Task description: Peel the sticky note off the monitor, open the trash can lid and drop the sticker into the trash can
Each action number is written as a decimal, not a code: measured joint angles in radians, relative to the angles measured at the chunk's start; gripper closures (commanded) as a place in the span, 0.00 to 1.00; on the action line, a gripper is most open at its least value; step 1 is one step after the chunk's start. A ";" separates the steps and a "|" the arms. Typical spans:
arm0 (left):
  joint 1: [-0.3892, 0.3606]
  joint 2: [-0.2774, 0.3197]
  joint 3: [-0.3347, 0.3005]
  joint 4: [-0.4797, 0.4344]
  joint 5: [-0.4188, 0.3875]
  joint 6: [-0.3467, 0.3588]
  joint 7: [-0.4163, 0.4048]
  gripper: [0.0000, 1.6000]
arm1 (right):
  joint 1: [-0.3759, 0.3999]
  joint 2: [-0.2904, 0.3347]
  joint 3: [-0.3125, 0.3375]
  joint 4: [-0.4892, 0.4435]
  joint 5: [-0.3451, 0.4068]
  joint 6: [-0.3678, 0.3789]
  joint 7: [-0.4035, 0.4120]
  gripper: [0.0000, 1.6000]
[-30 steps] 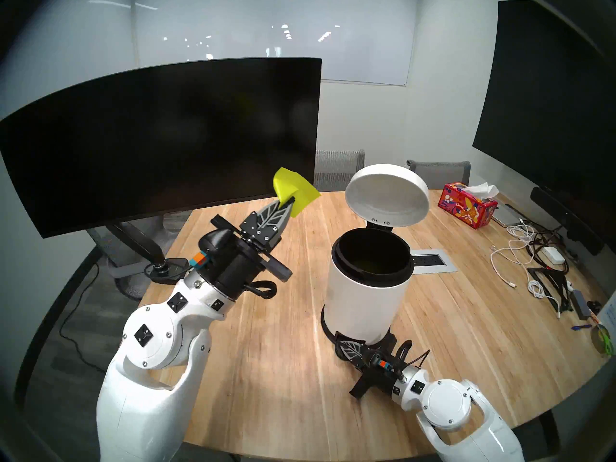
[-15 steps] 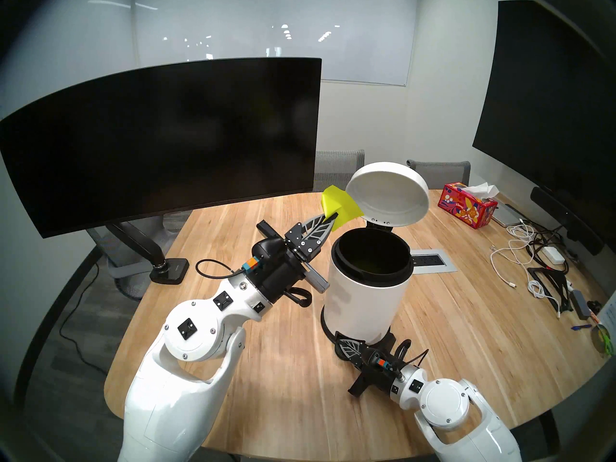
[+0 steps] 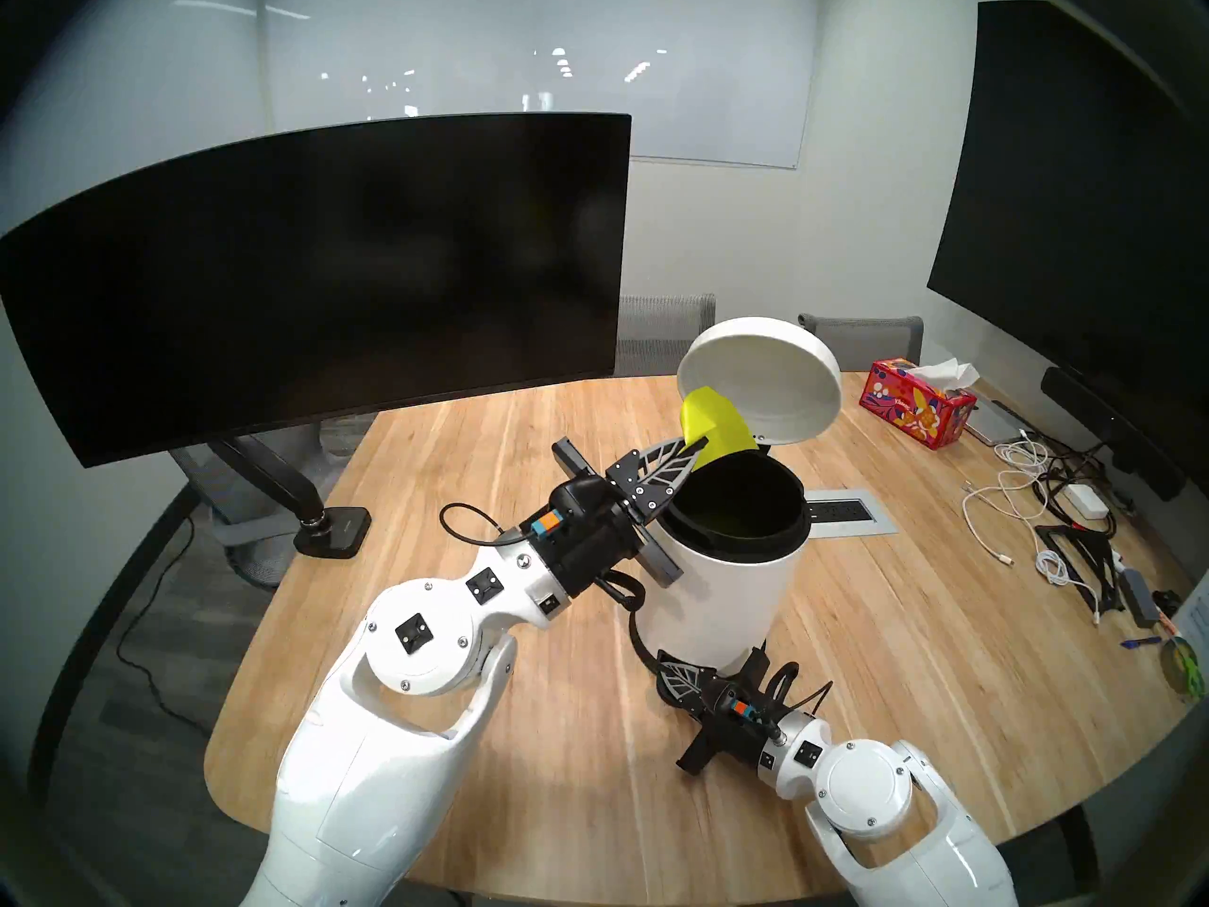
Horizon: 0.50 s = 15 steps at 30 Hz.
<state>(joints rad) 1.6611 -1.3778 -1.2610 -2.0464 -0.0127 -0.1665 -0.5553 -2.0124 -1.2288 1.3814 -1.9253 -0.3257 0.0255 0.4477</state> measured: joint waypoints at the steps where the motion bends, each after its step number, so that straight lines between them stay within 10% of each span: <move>1: 0.000 0.000 0.004 0.000 0.002 -0.002 -0.003 1.00 | 0.001 -0.001 -0.001 0.001 -0.001 0.000 0.000 1.00; 15: 0.025 -0.003 0.041 0.003 0.018 -0.012 -0.012 1.00 | 0.001 -0.009 -0.001 0.006 -0.004 -0.008 -0.002 1.00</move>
<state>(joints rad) 1.6864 -1.3806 -1.2202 -2.0430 0.0052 -0.1786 -0.5675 -2.0111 -1.2380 1.3806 -1.9191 -0.3296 0.0173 0.4454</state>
